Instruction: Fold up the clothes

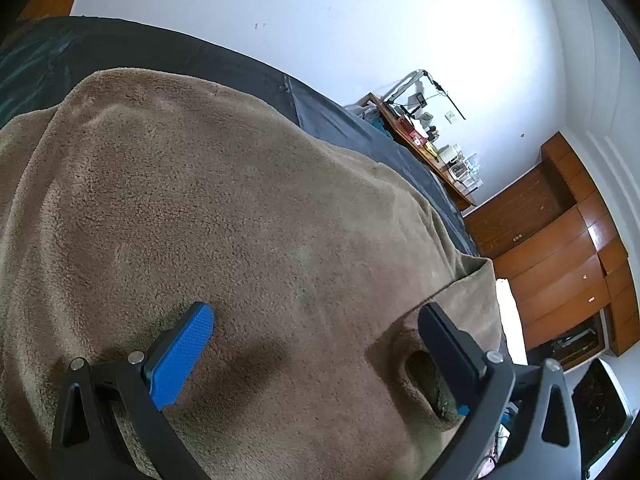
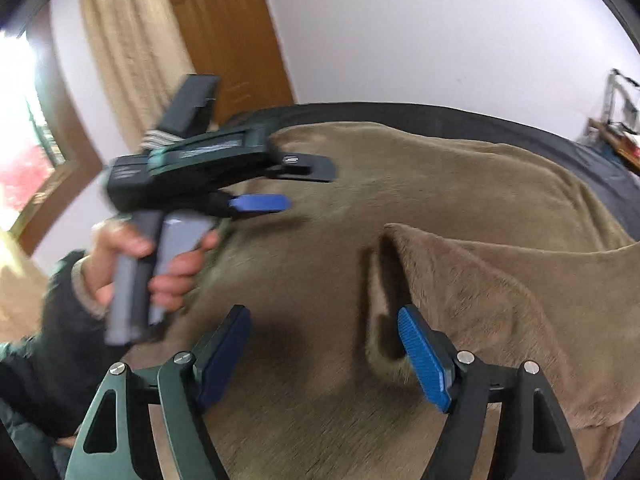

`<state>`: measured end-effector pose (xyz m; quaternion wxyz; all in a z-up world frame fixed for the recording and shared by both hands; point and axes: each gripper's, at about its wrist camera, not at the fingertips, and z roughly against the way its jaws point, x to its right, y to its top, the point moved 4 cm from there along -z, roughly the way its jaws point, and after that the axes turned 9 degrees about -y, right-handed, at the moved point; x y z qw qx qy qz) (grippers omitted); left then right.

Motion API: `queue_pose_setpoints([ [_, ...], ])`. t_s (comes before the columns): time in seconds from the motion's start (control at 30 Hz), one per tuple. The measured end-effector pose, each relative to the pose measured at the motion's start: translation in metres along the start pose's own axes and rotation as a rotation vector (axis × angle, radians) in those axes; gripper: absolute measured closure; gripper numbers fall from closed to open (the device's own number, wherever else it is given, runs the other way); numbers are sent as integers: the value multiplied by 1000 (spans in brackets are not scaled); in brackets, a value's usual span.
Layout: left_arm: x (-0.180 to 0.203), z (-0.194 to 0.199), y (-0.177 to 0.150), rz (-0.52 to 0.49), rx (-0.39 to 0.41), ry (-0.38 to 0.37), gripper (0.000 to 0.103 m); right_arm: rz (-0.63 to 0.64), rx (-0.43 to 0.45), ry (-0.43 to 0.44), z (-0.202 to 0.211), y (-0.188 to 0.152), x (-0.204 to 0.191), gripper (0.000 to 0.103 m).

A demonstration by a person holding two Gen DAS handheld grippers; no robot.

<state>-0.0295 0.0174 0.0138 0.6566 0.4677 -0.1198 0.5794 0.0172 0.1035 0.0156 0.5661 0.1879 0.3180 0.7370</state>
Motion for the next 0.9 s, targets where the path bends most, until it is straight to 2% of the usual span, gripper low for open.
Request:
queue_pose_setpoints([
  [0.13, 8, -3, -2, -19, -20, -42, 0, -38, 51, 24, 18, -13, 8, 25],
  [0.2, 15, -5, -4, -31, -36, -89, 0, -80, 66, 14, 21, -21, 16, 25],
  [0.37, 29, -6, -4, -48, -73, -229, 0, -135, 57, -85, 4, -36, 32, 25],
  [0.5, 24, -12, -5, 43, -130, -256, 0, -147, 59, -125, -4, -43, 36, 25],
  [0.73, 44, -23, -15, 90, -218, -273, 0, -199, 119, -120, -4, -44, 47, 25],
  [0.9, 62, -43, -30, 78, -303, -219, 0, -302, 184, -143, 7, -44, 60, 25],
])
